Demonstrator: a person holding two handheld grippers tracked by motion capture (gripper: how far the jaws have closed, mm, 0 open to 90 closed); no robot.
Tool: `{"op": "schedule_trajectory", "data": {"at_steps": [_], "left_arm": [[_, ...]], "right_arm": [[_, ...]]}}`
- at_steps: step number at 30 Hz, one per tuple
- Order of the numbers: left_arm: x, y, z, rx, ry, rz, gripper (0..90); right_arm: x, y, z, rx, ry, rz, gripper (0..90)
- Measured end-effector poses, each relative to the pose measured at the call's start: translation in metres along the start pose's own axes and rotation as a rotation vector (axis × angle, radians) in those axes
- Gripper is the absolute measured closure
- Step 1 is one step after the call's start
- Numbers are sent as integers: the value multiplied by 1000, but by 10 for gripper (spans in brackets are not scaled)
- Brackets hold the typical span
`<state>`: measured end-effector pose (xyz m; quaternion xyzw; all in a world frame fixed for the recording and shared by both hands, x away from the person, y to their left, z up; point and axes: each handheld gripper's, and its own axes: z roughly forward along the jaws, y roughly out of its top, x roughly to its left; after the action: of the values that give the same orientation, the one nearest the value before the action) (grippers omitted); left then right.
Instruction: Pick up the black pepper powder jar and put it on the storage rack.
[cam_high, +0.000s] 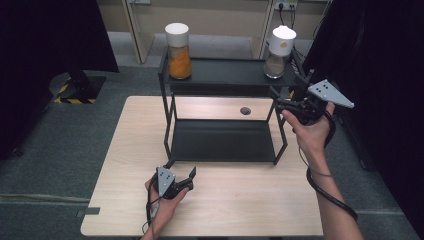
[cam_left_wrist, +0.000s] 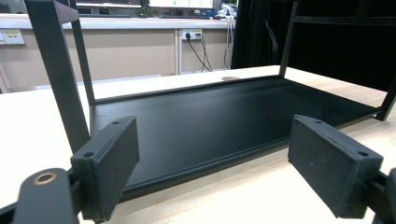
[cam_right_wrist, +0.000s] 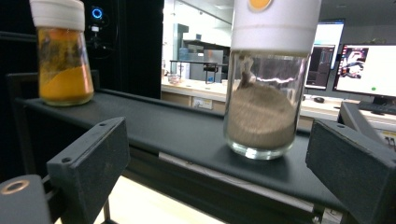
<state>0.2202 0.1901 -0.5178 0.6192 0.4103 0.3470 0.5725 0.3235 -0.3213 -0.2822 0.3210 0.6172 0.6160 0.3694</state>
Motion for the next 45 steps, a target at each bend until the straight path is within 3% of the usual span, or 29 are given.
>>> {"op": "schedule_trajectory", "data": {"at_steps": [28,45], "left_arm": [[0,0,0,-1,1,4,161],[-1,-1,0,-3,2,4,160]], "right_arm": [[15,-46,-29,51,43,-5,66],[19,-81,-42,107,90,53,65]]}}
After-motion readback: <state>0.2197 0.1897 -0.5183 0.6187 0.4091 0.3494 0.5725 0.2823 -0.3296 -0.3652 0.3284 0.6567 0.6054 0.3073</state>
